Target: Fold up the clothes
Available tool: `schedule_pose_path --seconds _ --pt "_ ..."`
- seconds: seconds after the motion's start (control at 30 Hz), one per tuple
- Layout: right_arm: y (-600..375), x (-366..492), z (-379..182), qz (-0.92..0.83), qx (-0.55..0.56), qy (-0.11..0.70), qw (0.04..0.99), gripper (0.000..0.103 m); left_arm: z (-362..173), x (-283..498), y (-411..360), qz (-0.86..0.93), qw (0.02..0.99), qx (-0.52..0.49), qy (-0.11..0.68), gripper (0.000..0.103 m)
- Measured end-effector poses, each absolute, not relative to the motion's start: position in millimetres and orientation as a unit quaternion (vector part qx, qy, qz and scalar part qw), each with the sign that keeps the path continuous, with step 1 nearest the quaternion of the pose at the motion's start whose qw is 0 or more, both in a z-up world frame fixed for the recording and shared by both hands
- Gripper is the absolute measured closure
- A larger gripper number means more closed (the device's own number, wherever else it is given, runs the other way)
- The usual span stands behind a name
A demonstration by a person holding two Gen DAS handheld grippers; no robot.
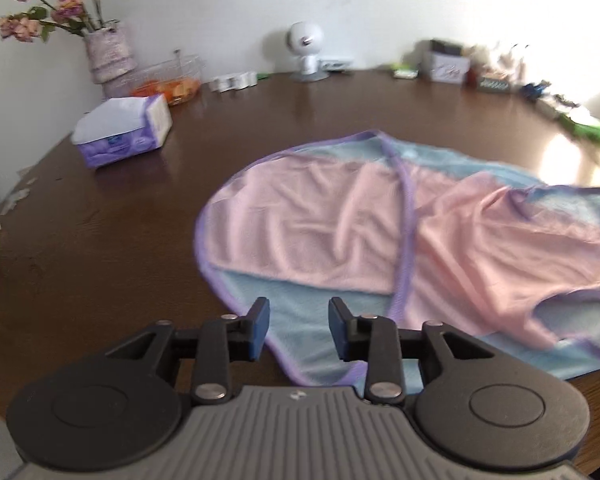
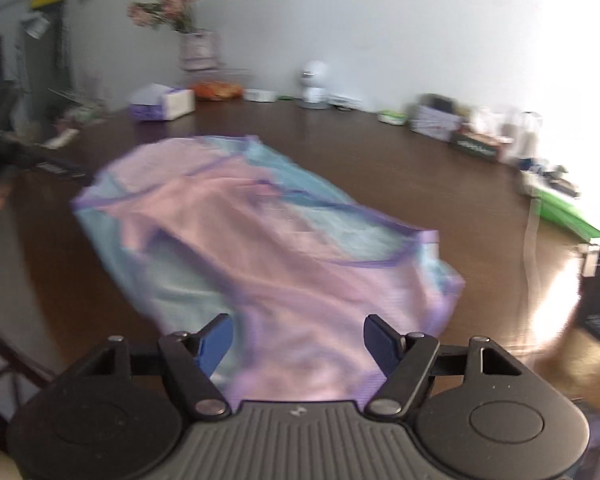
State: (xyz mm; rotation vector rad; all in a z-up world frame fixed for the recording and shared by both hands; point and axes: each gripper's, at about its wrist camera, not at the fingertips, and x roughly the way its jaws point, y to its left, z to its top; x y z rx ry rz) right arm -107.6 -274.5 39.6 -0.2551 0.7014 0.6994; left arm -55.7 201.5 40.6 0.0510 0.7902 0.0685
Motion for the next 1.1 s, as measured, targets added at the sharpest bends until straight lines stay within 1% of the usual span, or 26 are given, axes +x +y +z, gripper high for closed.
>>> schedule_pose_path --seconds 0.03,0.1,0.3,0.5,0.57,0.67,0.73,0.83,0.9,0.93,0.97,1.03,1.07,1.1 --pt "-270.3 -109.0 35.1 0.334 -0.127 0.34 0.87 0.033 40.0 -55.3 199.9 0.024 0.922 0.024 0.385 0.054" --pt "-261.9 -111.7 26.3 0.332 -0.137 0.349 0.865 0.035 36.9 -52.3 195.3 0.021 0.919 0.028 0.393 0.05" --pt "-280.7 -106.5 20.5 0.299 -0.119 0.369 0.872 0.037 22.0 -46.5 190.7 0.014 0.911 0.018 0.411 0.05" --pt "-305.8 -99.9 22.4 0.273 -0.117 0.39 0.872 0.037 20.6 -54.3 194.3 -0.028 0.917 0.017 0.396 0.048" --pt "-310.4 -99.2 25.2 0.266 -0.117 0.392 0.873 0.039 20.2 -57.0 195.6 -0.043 0.919 0.017 0.391 0.048" --pt "-309.9 -102.6 37.7 0.287 -0.107 0.374 0.876 0.039 19.6 -60.9 197.5 -0.064 0.921 0.017 0.383 0.042" --pt "-297.6 -100.4 43.4 0.308 -0.089 0.361 0.876 0.039 19.2 -63.6 198.8 -0.078 0.922 0.017 0.378 0.036" --pt "-272.4 -93.9 48.0 0.335 -0.067 0.347 0.874 0.04 18.6 -67.6 200.7 -0.1 0.924 0.017 0.369 0.036" --pt "-248.3 -89.5 44.3 0.347 -0.066 0.347 0.869 0.042 13.5 -66.5 200.8 -0.11 0.921 0.021 0.372 0.038" --pt "-235.9 -87.9 42.4 0.352 -0.067 0.347 0.867 0.047 9.6 -64.8 199.8 -0.11 0.919 0.024 0.378 0.046" --pt "-224.3 -88.0 39.9 0.357 -0.071 0.35 0.863 0.049 8.3 -65.6 200.2 -0.107 0.921 0.029 0.374 0.049" --pt "-204.3 -91.7 33.8 0.363 -0.088 0.359 0.856 0.056 7.2 -68.6 199.7 -0.109 0.921 0.037 0.372 0.062" --pt "-197.1 -94.4 30.3 0.363 -0.098 0.364 0.852 0.059 7.0 -70.9 199.6 -0.112 0.921 0.036 0.372 0.065" --pt "-192.4 -95.8 26.7 0.359 -0.107 0.369 0.851 0.072 6.8 -73.1 199.6 -0.115 0.92 0.035 0.372 0.069"
